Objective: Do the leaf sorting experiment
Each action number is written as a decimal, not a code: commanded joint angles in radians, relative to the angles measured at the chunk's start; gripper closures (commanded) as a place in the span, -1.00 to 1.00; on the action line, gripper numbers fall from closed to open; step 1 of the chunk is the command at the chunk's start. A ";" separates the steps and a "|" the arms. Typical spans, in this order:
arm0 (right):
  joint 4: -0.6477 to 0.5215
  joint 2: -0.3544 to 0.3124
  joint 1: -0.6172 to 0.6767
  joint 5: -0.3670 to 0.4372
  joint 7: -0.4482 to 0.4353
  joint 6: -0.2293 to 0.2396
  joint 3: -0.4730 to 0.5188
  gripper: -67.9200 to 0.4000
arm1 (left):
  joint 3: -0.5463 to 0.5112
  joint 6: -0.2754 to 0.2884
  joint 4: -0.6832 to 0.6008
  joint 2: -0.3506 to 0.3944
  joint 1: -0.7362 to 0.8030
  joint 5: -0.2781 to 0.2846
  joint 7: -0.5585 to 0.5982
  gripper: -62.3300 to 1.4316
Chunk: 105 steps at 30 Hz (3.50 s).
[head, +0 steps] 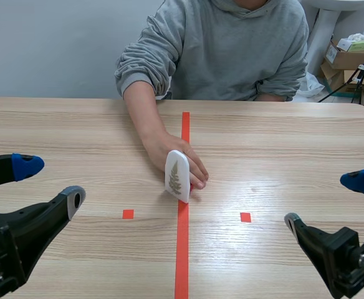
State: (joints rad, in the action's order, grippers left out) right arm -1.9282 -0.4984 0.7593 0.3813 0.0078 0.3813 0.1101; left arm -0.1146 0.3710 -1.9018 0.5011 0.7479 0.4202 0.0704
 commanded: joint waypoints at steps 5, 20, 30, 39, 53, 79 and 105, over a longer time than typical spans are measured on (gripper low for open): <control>-0.003 -0.006 -0.011 0.006 -0.014 0.000 0.008 -0.82 | -0.005 0.002 -0.014 -0.005 -0.003 0.006 0.007 -0.56; -0.003 -0.006 -0.011 0.006 -0.014 0.000 0.008 -0.82 | -0.005 0.002 -0.014 -0.005 -0.003 0.006 0.007 -0.56; -0.003 -0.006 -0.011 0.006 -0.014 0.000 0.008 -0.82 | -0.005 0.002 -0.014 -0.005 -0.003 0.006 0.007 -0.56; -0.003 -0.006 -0.011 0.006 -0.011 0.000 0.008 -0.82 | -0.005 0.002 -0.014 -0.005 -0.003 0.006 0.007 -0.56; -0.003 -0.006 -0.011 0.006 -0.010 0.000 0.008 -0.82 | -0.005 0.002 -0.014 -0.005 -0.003 0.006 0.007 -0.56; -0.003 -0.006 -0.011 0.006 -0.007 0.000 0.008 -0.82 | 0.006 0.028 0.027 -0.005 -0.088 0.002 -0.044 -0.56; -0.003 -0.006 -0.014 0.003 -0.007 0.000 0.008 -0.82 | 0.653 0.132 0.997 -0.189 -1.064 -0.182 -0.061 -0.56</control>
State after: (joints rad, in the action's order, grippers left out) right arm -1.9282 -0.4988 0.7593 0.3809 0.0120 0.3813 0.1101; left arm 0.5472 0.5011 -0.8833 0.3298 -0.3126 0.2276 -0.0048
